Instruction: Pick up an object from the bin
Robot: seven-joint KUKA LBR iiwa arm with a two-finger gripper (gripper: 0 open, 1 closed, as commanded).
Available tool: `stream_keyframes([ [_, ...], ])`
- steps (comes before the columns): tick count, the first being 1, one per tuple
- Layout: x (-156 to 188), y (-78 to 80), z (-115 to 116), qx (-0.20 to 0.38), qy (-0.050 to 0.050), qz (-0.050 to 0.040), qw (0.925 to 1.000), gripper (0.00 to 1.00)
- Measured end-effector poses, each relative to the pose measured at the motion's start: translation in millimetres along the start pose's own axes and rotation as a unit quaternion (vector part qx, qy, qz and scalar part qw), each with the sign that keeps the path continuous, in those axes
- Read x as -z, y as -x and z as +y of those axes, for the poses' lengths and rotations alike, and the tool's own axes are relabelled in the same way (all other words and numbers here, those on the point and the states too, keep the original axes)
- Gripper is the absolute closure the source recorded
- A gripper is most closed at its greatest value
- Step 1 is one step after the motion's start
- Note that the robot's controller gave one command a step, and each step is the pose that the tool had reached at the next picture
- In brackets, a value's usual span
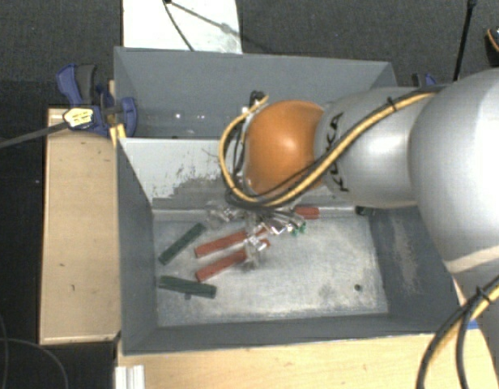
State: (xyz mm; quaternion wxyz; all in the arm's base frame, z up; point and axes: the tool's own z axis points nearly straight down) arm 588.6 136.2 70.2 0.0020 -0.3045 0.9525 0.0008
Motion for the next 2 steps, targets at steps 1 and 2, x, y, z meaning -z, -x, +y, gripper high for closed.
stream_keyframes([
  [1,0.4,-0.2,0.2,-0.002,0.000,0.0003,1.0000,1.00],
  [2,54.2,2.2,-0.3,-0.006,-0.002,-0.0023,1.0000,1.00],
])
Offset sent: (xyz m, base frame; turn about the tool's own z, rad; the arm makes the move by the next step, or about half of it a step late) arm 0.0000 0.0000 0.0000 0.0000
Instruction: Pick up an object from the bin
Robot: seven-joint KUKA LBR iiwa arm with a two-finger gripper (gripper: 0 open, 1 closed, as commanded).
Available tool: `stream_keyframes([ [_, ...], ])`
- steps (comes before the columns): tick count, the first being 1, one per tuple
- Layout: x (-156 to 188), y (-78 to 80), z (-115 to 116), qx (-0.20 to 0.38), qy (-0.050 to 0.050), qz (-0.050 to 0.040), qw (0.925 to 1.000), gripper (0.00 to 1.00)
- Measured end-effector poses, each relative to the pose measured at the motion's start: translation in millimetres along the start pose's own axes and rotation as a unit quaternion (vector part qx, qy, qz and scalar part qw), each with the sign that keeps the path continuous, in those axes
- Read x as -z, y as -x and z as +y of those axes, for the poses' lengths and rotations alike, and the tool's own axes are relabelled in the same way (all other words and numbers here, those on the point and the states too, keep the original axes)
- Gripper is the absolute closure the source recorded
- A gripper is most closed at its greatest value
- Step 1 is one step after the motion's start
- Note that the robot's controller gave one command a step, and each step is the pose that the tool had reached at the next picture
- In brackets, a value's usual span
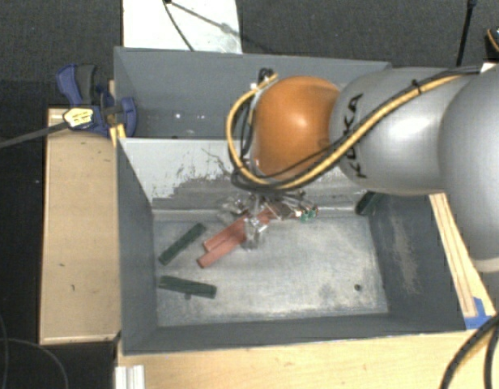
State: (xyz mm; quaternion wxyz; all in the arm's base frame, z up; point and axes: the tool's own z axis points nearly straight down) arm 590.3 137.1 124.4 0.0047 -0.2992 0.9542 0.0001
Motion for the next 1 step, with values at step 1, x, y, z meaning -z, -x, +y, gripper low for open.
stream_keyframes([
  [1,35.0,2.0,-0.6,-0.004,0.000,0.0006,1.0000,1.00],
])
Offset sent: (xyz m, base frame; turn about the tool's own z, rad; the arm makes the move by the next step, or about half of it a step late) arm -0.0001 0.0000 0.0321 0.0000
